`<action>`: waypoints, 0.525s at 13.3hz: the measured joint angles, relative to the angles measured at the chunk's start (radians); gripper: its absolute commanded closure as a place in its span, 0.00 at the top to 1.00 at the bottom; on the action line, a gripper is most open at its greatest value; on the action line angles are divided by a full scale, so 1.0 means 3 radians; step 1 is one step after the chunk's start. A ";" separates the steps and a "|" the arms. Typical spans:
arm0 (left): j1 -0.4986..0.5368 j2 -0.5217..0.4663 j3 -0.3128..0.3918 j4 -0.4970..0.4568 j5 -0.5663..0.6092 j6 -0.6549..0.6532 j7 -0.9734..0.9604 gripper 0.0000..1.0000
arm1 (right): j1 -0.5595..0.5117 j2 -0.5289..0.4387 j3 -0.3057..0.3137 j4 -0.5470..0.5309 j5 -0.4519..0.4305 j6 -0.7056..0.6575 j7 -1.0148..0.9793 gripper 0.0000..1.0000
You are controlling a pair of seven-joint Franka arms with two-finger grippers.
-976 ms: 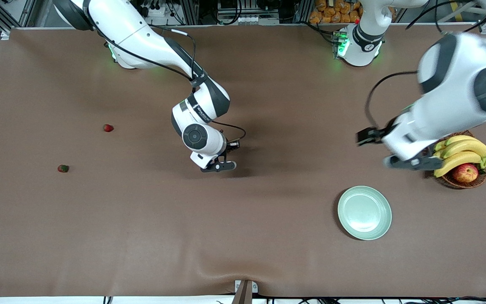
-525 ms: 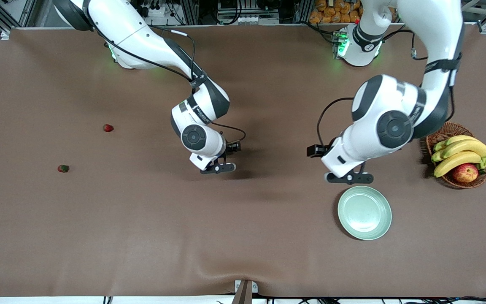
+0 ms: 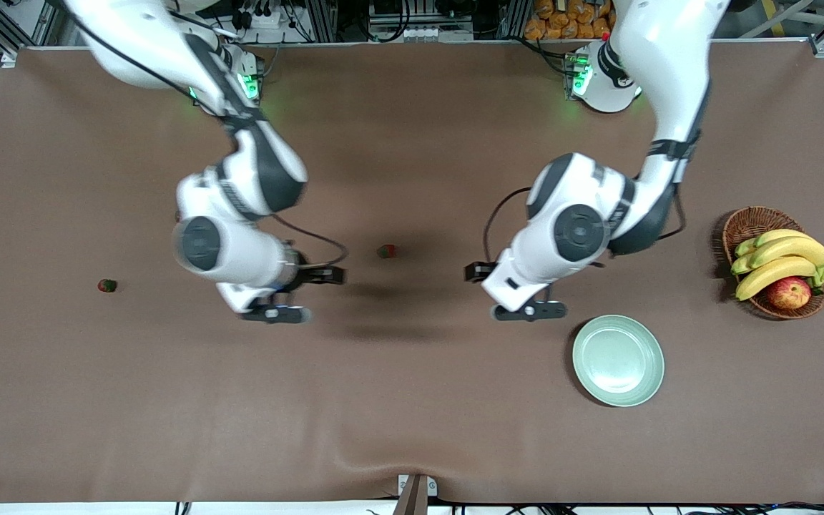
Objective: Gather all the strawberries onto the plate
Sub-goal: 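Set the strawberry mid-table with the right gripper while the left gripper approaches, then grasp the strawberry with the left gripper while the right gripper grasps another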
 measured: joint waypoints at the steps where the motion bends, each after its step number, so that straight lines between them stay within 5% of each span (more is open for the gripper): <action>1: -0.0125 0.0073 0.0002 0.0009 0.0007 0.0207 -0.0147 1.00 | -0.0170 -0.0072 -0.0008 -0.0004 -0.0133 -0.0190 -0.0014 1.00; 5: -0.0780 0.0428 0.0063 0.0074 0.0618 0.1017 -0.1014 1.00 | -0.0629 -0.0171 -0.0013 -0.0025 -0.0948 -0.0553 -0.0241 1.00; 7: -0.1196 0.0694 0.0260 0.0180 0.0945 0.1297 -0.1385 1.00 | -0.0812 -0.0169 -0.0017 -0.0081 -0.1083 -0.0544 -0.0479 1.00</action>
